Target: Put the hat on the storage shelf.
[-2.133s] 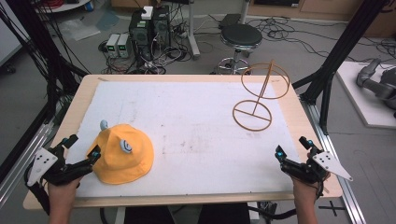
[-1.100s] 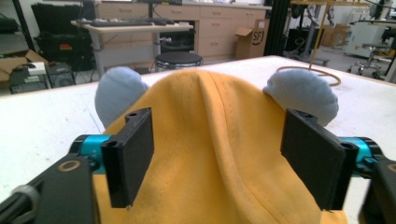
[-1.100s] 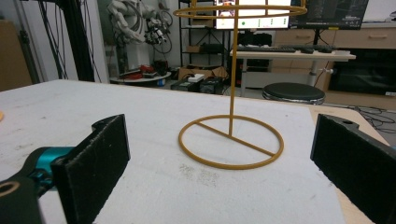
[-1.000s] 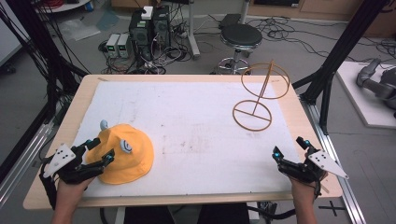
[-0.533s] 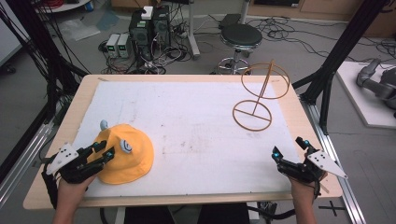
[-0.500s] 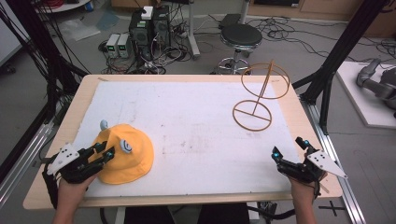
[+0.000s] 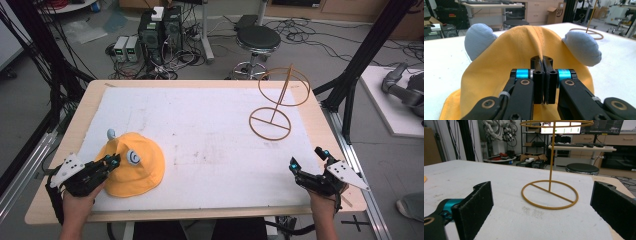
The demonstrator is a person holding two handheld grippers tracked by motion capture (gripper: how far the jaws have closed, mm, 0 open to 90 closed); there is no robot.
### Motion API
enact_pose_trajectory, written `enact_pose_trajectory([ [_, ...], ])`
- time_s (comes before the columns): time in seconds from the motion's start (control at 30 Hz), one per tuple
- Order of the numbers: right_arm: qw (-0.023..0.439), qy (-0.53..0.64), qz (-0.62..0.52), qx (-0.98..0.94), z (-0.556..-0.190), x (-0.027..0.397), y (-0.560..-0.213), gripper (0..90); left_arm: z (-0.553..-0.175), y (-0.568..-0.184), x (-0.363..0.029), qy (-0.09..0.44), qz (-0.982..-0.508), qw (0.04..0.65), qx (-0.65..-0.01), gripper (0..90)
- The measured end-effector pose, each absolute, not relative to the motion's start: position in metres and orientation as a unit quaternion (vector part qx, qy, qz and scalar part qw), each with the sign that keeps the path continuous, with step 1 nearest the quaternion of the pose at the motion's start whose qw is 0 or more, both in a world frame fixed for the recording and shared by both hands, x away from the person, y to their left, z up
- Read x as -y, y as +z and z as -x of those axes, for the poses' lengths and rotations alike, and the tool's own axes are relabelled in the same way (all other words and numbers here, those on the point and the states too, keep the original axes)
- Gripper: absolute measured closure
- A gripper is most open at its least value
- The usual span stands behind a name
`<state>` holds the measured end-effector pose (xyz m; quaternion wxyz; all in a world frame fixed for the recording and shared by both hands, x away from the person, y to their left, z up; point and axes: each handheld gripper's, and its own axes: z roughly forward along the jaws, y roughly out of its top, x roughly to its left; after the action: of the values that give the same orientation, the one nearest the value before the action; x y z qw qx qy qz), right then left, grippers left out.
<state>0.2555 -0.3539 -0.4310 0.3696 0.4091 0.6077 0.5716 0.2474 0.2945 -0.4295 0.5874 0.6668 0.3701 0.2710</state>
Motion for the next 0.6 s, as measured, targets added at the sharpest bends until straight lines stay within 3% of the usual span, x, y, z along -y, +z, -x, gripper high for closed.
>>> enact_pose_trajectory([
  [0.6, 0.373, 0.575, -0.413, -0.600, -0.249, 0.357, -0.428, 4.2, -0.252, -0.398, -0.271, 0.283, -0.636, 0.631, -0.343, 88.0],
])
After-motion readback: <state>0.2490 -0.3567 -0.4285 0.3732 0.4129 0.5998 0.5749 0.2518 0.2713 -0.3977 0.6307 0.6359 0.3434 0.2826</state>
